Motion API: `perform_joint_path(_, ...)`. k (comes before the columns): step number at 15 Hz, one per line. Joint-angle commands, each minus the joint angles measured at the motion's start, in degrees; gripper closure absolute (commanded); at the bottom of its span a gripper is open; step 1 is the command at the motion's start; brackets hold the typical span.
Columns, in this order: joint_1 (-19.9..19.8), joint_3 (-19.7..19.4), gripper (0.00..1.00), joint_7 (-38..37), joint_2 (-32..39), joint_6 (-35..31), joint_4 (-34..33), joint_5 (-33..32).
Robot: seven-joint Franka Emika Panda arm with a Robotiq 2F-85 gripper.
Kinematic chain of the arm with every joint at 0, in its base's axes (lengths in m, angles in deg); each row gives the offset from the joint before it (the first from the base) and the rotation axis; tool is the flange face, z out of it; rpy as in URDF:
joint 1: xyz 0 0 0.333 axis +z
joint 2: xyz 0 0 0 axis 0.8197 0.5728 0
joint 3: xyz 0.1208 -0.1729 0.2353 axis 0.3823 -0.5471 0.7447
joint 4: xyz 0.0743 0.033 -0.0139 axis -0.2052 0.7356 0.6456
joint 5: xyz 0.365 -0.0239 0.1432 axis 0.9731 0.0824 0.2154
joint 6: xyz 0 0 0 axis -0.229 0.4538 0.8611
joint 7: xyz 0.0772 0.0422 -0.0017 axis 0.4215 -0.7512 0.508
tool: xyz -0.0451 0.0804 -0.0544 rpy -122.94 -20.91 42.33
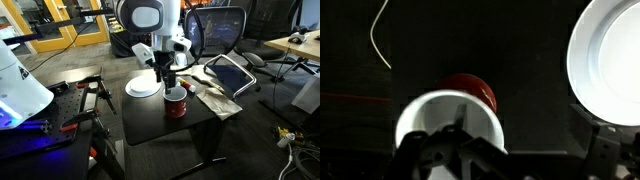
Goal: Move the mug to the left
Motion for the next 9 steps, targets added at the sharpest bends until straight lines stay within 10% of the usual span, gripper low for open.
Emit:
perform_joint_path(1,-1.12,0.76,0.0,2.54,2.07,-1.89,-1.68,1.45)
perform_joint_path(6,-1.61,1.35,0.0,2.96,4.11,-1.6,-3.71,1.68)
perform_joint_path(7,-1.56,1.27,0.25,2.73,4.44,-1.63,-4.06,1.75)
perform_joint_path(9,-1.79,1.4,0.34,2.77,4.9,-1.7,-4.48,1.95)
